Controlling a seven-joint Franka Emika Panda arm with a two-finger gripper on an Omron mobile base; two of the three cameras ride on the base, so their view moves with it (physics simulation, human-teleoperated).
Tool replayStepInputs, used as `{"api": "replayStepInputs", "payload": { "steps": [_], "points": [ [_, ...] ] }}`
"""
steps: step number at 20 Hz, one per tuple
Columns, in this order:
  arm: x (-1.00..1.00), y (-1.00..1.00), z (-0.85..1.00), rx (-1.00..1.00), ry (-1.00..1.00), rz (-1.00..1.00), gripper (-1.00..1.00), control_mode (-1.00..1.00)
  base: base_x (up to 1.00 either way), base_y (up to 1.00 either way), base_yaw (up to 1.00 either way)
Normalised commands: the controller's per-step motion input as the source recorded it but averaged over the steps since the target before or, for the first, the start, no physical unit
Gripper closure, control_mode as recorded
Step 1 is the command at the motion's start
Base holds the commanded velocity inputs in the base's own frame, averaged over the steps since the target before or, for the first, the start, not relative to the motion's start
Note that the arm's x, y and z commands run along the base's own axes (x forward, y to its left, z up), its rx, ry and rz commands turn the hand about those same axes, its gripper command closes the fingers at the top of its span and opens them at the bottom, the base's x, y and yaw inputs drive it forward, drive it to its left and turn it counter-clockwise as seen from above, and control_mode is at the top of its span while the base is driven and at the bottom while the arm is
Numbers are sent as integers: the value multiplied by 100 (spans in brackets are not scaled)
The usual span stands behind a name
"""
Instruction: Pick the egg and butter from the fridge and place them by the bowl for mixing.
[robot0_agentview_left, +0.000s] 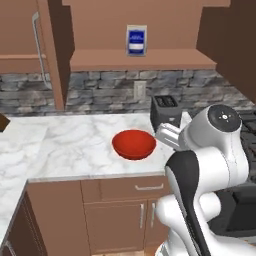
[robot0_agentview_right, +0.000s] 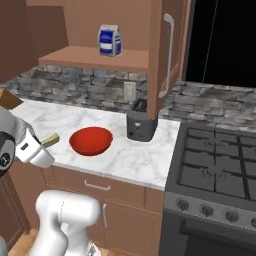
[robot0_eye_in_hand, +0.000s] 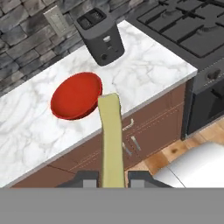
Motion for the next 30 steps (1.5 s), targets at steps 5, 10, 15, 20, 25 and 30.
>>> {"api": "replayStepInputs", "payload": {
  "steps": [5,10,15,20,25,30],
  "points": [
    [0,0,0,0,0,0,100,100,59,3,33],
    [0,0,0,0,0,0,100,100,68,15,19],
    [0,0,0,0,0,0,100,100,18,11,9],
    [0,0,0,0,0,0,100,100,-24,-61,0],
    [0,0,0,0,0,0,100,100,-3,-36,-14],
    [0,0,0,0,0,0,100,100,1,52,-63]
  ]
}}
